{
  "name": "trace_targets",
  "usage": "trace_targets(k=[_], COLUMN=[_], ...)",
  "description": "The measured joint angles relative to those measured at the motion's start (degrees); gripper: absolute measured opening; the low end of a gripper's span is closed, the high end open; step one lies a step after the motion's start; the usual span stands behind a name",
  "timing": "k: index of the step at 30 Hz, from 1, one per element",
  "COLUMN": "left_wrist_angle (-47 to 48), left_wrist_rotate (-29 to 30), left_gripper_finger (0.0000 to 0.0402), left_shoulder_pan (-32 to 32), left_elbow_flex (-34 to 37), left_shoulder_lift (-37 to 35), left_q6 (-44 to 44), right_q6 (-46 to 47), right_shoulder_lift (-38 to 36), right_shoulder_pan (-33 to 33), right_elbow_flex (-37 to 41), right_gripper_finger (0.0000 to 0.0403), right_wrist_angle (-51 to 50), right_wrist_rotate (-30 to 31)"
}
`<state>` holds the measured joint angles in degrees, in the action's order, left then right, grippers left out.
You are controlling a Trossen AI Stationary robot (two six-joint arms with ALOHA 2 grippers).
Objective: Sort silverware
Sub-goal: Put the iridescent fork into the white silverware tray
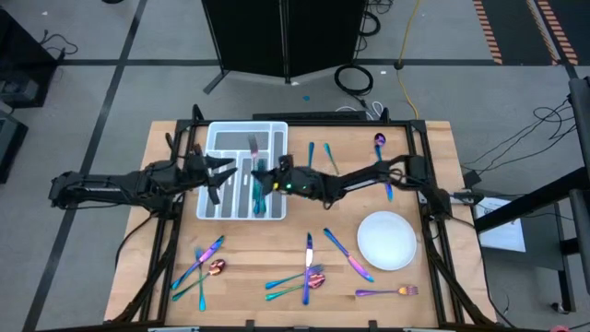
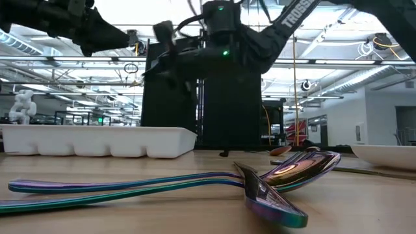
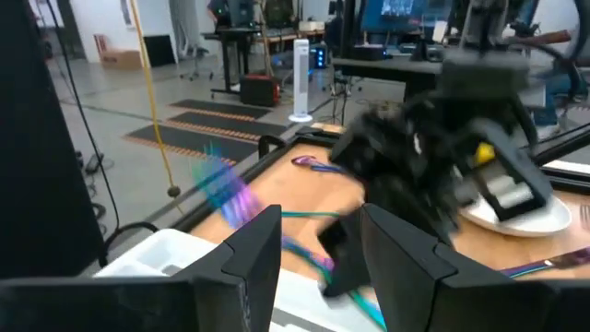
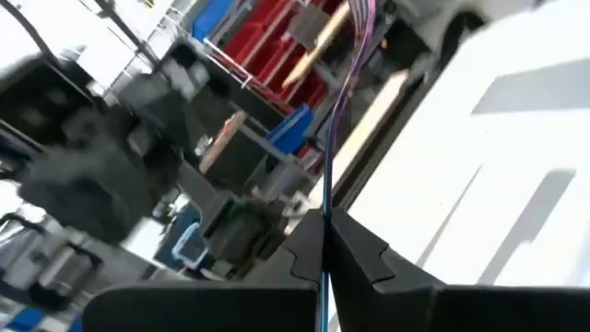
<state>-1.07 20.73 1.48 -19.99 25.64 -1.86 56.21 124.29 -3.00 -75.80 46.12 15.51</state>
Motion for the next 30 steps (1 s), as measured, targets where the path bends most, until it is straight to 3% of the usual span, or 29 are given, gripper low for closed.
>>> trace_targets(k=[3,9,20,30], left_wrist_angle=[0.7,2.9,0.0,-3.9], left_wrist_rotate=[-0.5,-1.8,-2.0,-1.9], left_gripper_finger=[0.0152,0.0152,0.0152,0.0152], left_shoulder_pan=[0.0,0.0,0.0,0.0], left_elbow_flex=[0.0,0.0,0.0,0.0], left_shoulder_lift=[-1.6,-4.0,-4.9,-4.9], left_q6=[1.1,1.3,2.8,5.0], right_q6=[2.6,2.7,5.1,8.0], right_shoulder_lift=[2.3,2.5,2.4,4.3], right_shoulder_pan=[0.5,0.8,1.6,0.0], right_elbow_flex=[-2.5,-4.2,-4.3,-4.3], right_gripper_finger=[0.0000,0.0000,0.0000,0.0000], right_wrist_angle=[-4.6,-16.4,-23.6,-23.9], right_wrist_rotate=[-0.1,8.1,7.3,5.3])
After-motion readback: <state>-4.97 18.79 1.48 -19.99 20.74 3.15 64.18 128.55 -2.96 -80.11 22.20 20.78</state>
